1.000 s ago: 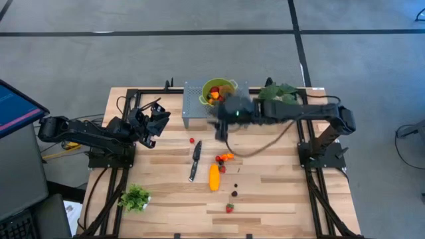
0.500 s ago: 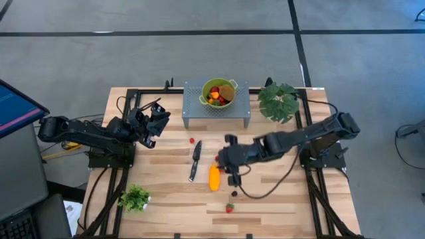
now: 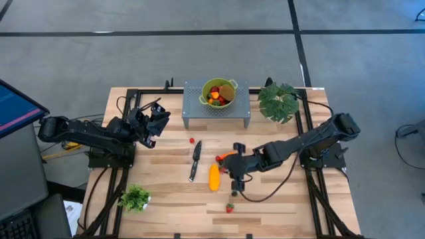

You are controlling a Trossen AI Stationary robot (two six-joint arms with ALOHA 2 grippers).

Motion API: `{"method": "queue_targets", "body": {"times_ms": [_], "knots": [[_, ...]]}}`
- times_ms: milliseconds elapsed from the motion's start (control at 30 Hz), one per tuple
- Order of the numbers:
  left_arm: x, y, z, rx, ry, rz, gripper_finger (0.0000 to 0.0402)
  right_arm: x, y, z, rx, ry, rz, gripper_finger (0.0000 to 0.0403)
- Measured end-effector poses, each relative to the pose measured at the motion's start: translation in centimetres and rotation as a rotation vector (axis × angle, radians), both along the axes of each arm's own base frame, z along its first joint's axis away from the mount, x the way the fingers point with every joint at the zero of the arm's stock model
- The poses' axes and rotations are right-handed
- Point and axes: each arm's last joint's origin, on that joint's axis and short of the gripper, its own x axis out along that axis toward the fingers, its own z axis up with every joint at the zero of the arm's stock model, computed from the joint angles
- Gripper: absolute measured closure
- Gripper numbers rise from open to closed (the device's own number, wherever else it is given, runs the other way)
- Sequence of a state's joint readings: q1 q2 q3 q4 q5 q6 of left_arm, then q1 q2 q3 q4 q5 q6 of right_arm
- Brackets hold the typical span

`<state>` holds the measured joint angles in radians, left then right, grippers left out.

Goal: Pick & Place Fruit
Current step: Put the peach into the green strainer bowl on the shelf

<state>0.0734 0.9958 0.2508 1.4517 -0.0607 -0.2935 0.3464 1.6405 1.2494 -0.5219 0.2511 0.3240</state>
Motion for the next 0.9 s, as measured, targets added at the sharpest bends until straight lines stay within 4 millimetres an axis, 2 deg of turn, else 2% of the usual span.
{"method": "queue_targets", "body": {"times_ms": [167, 300, 500, 600, 800, 900], "knots": [[0.0, 0.0, 0.0, 0.000, 0.000, -0.001, 0.0296, -1.2, -2.0, -3.1, -0.072, 0.080, -0.228, 0.0284], [0.0, 0.0, 0.0, 0.000, 0.000, -0.001, 0.0296, -1.9, -3.7, -5.4, -0.062, 0.119, -0.353, 0.0284], [0.0, 0.0, 0.0, 0.001, 0.000, -0.001, 0.0296, -1.9, -5.2, -7.3, -0.003, 0.078, -0.381, 0.0280], [0.0, 0.0, 0.0, 0.001, 0.000, -0.001, 0.0296, -1.9, -5.7, -7.4, -0.007, 0.088, -0.380, 0.0261], [0.0, 0.0, 0.0, 0.001, 0.000, -0.001, 0.0296, -1.2, -6.8, -7.9, -0.039, 0.085, -0.358, 0.0192], [0.0, 0.0, 0.0, 0.002, 0.000, -0.002, 0.0296, -0.8, -7.2, -9.1, -0.056, 0.129, -0.318, 0.0164]]}}
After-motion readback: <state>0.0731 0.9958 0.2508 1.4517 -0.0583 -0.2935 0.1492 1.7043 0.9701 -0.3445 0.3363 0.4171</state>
